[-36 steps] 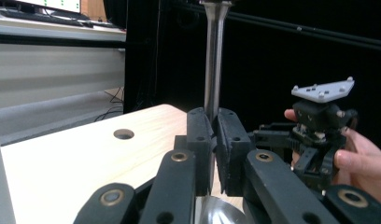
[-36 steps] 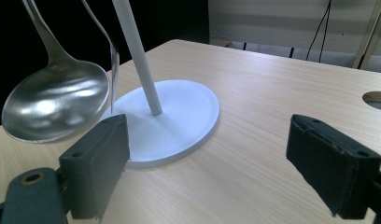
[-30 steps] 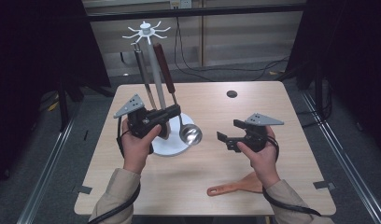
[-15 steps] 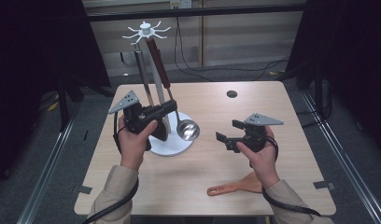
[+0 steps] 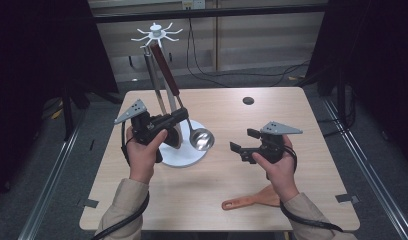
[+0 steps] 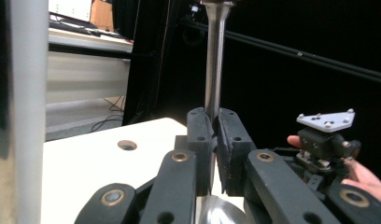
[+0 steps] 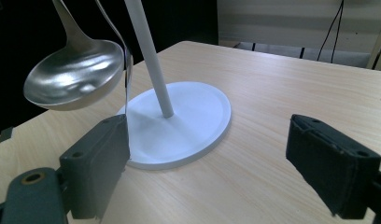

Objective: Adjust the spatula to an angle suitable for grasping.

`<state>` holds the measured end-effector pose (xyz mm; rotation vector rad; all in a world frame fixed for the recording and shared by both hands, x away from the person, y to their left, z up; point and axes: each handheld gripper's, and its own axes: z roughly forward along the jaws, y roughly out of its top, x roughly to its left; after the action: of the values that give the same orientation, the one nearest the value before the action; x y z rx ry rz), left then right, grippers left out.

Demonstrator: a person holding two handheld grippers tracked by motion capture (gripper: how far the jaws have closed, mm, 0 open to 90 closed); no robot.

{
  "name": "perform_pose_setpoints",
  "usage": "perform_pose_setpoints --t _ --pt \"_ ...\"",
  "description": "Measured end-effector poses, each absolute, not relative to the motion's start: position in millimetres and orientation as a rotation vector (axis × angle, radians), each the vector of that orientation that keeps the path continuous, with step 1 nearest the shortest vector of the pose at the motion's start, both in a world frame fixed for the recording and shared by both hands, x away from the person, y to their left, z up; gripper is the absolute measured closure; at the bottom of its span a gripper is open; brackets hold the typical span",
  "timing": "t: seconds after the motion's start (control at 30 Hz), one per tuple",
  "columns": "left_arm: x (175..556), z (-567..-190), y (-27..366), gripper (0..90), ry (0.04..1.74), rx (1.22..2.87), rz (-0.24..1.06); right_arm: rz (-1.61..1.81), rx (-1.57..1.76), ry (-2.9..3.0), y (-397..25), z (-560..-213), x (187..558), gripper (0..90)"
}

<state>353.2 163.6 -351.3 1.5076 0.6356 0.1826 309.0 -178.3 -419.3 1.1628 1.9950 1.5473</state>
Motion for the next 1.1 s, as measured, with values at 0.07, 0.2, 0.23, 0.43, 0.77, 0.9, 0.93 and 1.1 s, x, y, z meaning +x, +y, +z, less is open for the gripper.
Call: perform_pose_setpoints --t 0.07,0.2,0.23,0.43,0.77,0.9,0.93,1.1 --pt "351.9 -350.4 162.5 85.0 0.613 1.526 0.186 1.551 1.162 1.997 -177.9 -419.4 309.2 13.2" --pt "350.3 -346.9 158.6 85.0 0.587 1.533 0.184 1.547 1.161 2.002 -177.3 -420.0 309.4 13.3" --pt "351.3 -346.4 158.6 85.0 0.593 1.538 0.185 1.549 1.162 2.004 -177.0 -420.1 309.5 13.3" --pt "356.6 -347.6 160.1 85.0 0.602 1.535 0.169 1.553 1.157 2.005 -176.9 -419.5 309.5 13.2" --pt "358.8 -347.5 165.9 84.9 0.616 1.498 0.153 1.552 1.16 2.014 -177.1 -420.8 310.1 13.2" --pt "356.6 -348.9 168.4 85.0 0.615 1.497 0.162 1.551 1.155 2.016 -176.4 -421.8 310.3 13.3" --pt "355.7 -348.8 168.3 85.0 0.613 1.498 0.163 1.548 1.159 2.017 -175.9 -421.7 310.1 13.3" --pt "351.0 -348.1 169.0 85.1 0.584 1.492 0.162 1.549 1.157 2.021 -174.3 -421.8 310.0 13.4"
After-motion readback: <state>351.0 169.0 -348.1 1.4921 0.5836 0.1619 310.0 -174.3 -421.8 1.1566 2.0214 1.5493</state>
